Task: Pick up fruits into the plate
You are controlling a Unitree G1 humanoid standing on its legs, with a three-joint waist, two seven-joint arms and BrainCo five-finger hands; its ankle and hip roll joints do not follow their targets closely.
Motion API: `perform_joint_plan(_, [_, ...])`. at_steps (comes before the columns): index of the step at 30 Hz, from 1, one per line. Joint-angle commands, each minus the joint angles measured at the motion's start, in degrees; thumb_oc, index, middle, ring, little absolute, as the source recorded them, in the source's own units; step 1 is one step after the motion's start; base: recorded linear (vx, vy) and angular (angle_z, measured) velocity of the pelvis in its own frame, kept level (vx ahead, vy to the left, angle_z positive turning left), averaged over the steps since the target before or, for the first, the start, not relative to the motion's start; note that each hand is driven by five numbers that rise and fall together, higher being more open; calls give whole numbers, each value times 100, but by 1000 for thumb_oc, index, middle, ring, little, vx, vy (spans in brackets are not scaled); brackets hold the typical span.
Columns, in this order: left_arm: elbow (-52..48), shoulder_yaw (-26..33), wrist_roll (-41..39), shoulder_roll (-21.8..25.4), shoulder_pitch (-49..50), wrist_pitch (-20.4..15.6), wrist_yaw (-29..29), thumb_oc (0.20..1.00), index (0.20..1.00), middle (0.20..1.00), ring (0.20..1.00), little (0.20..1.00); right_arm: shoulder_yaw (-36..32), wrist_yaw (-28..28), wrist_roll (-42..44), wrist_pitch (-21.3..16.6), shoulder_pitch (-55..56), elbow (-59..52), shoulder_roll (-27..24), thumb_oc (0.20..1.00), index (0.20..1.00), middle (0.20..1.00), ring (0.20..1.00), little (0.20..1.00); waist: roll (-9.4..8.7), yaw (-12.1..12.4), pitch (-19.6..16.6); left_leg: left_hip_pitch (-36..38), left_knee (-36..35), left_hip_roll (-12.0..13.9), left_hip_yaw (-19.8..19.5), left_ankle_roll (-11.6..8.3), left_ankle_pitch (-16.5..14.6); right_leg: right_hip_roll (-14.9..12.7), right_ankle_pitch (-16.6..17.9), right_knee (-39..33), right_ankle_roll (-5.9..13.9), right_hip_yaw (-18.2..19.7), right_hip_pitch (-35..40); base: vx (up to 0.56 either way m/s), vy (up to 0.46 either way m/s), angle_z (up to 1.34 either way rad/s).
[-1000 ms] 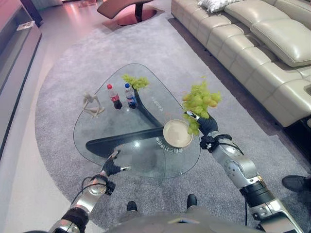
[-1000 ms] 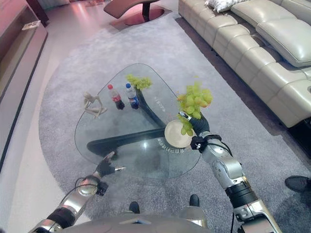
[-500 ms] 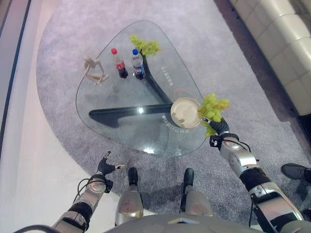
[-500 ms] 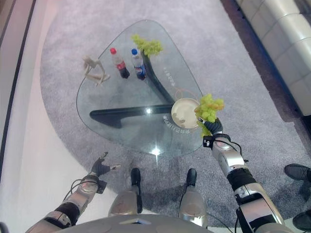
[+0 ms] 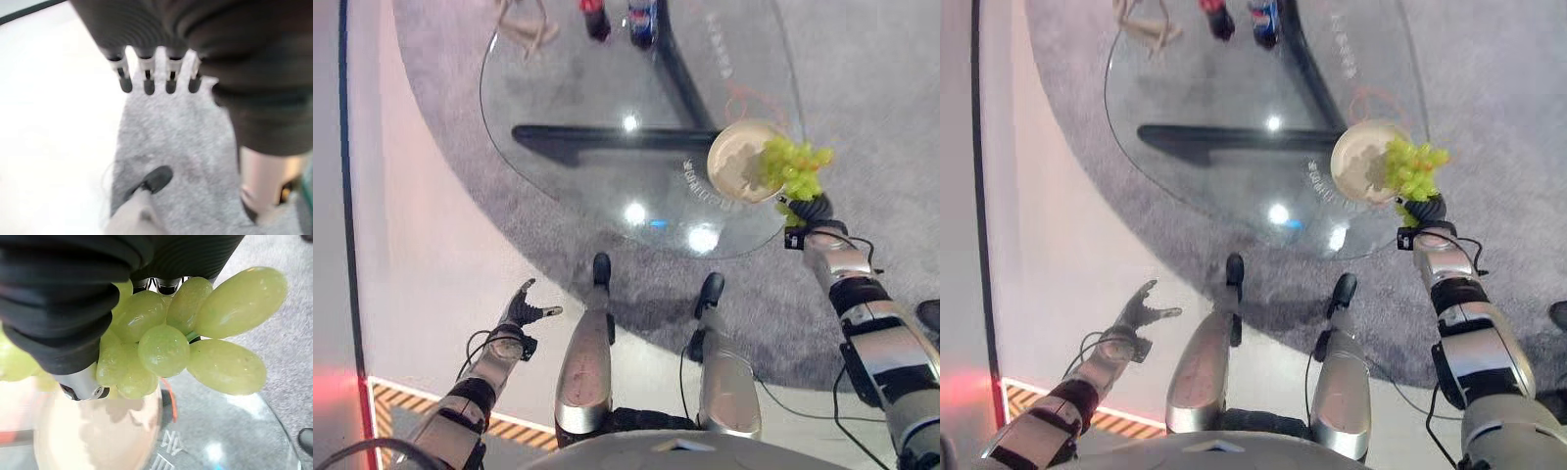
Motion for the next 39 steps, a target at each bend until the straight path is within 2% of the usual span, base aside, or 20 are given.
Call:
perform_joint_plan(1, [-1,-191,-110,159,267,-156,219,1000,1000,1000,1000,1000,156,-114,-298,-349,-322,-243,-600,200,200,200,200,200,-15,25,-219,-564,526,-847,-118,407,-695,207,-957,1268,-258,69,-729,-2,21,6])
perform_joint_plan(6, [-138,-229,-246,176,342,-181,282,1000,1000,1000,1000,1000,318,-217,-756,-358,-629,-236,-922,200,200,200,200,200,39,76,-219,-1070,776,-960,-106,452,-706,140,-988,1619,-255,27,-1332,23,21,9])
perform_joint_plan(11, [-282,-275,-253,190,366,-215,287,1000,1000,1000,1000,1000,476,-394,-1183,-68,-968,-136,-1131,200,200,200,200,200,54,129,-219,-1344,866,-973,-112,487,-711,144,-971,1736,-254,10,-1652,30,-3,7])
perform_joint_plan(12, [-292,-290,-262,197,371,-243,295,1000,1000,1000,1000,1000,500,-399,-1253,-66,-1029,-72,-1166,266,266,266,266,266,56,138,-219,-1369,877,-975,-112,490,-712,143,-971,1750,-254,2,-1681,24,-27,4])
perform_joint_plan(13, [-321,-305,-317,218,384,-276,277,1000,1000,1000,1000,1000,573,-456,-1551,-59,-1148,46,-1225,272,272,272,272,272,57,162,-219,-1418,903,-974,-118,494,-716,141,-971,1774,-256,-10,-1729,29,-33,3])
perform_joint_plan(14, [-376,-318,-359,232,390,-255,263,1000,1000,1000,1000,1000,637,-500,-1763,-28,-1211,105,-1254,200,200,200,200,200,60,180,-219,-1446,922,-976,-122,501,-716,139,-971,1794,-258,-20,-1754,43,-39,4])
perform_joint_plan(17, [-521,-411,-431,315,421,-248,226,1000,1000,1000,1000,1000,942,-503,-2173,242,-1585,494,-1453,200,200,200,200,200,95,234,-219,-1558,1003,-991,-137,511,-708,123,-953,1838,-258,-50,-1845,39,-27,4])
perform_joint_plan(18, [-583,-443,-453,333,430,-210,231,1000,1000,1000,1000,1000,1003,-472,-2196,388,-1689,628,-1502,796,796,796,796,796,109,252,-219,-1579,1013,-993,-142,515,-705,120,-954,1852,-258,-59,-1863,33,-17,4])
perform_joint_plan(19, [-616,-468,-476,359,439,-203,222,1000,1000,1000,1000,1000,1043,-481,-2219,500,-1759,760,-1533,1000,1000,1000,1000,1000,124,266,-219,-1598,1024,-993,-145,517,-703,112,-954,1864,-256,-71,-1879,0,0,0])
perform_joint_plan(22, [-725,-508,-518,467,475,-146,186,1000,1000,1000,1000,1000,1112,-305,-2384,937,-1871,1188,-1582,1000,1000,1000,1000,1000,154,307,-219,-1588,1036,-994,-157,533,-709,120,-965,1889,-260,-97,-1871,10,-7,1])
perform_joint_plan(23, [-741,-513,-520,477,473,-115,191,1000,1000,1000,1000,1000,1115,-293,-2380,933,-1864,1307,-1571,1000,1000,1000,1000,1000,162,317,-219,-1572,1023,-994,-164,540,-709,124,-968,1889,-266,-103,-1862,0,0,0])
perform_joint_plan(26, [-700,-473,-523,491,488,12,136,1000,1000,1000,1000,1000,1156,66,-2747,1228,-1814,1555,-1569,1000,1000,1000,1000,1000,170,330,-219,-1468,966,-988,-175,551,-705,129,-963,1854,-275,-129,-1780,9,-9,4])
perform_joint_plan(28, [-665,-445,-444,481,486,54,130,1000,1000,1000,1000,1000,1212,171,-3018,1238,-1735,1667,-1565,1000,1000,1000,1000,1000,155,338,-219,-1400,915,-967,-167,551,-684,121,-942,1801,-278,-149,-1709,0,0,0])
perform_joint_plan(32, [-683,-397,-452,514,478,168,144,1000,1000,1000,1000,1000,1266,91,-3207,1061,-1567,1634,-1592,1000,1000,1000,1000,1000,128,326,-219,-1239,838,-943,-158,553,-677,127,-934,1748,-269,-176,-1566,0,0,0])
perform_joint_plan(34, [-589,-288,-359,515,461,278,225,1000,1000,1000,1000,1000,1162,-152,-3276,645,-1298,1435,-1502,1000,1000,1000,1000,1000,49,281,-219,-1010,764,-893,-115,528,-688,140,-935,1680,-251,-185,-1348,-35,10,1])
perform_joint_plan(36, [-532,-214,-321,534,443,343,279,1000,1000,1000,1000,1000,1096,-251,-3246,465,-1161,1326,-1472,1000,1000,1000,1000,1000,-1,256,-219,-891,706,-852,-89,516,-689,159,-941,1650,-238,-185,-1246,-16,2,1])
perform_joint_plan(38, [-363,-66,-274,522,377,507,421,1000,1000,1000,1000,1000,914,-623,-3121,-39,-820,974,-1358,1000,1000,1000,1000,1000,-131,192,-219,-590,583,-785,-40,486,-710,203,-939,1528,-214,-174,-957,-37,-15,0])
perform_joint_plan(39, [-341,-53,-265,515,368,515,437,1000,1000,1000,1000,1000,881,-670,-3130,-120,-765,920,-1333,1000,1000,1000,1000,1000,-145,184,-219,-553,565,-776,-34,483,-714,206,-938,1514,-210,-175,-923,-37,-13,-1])
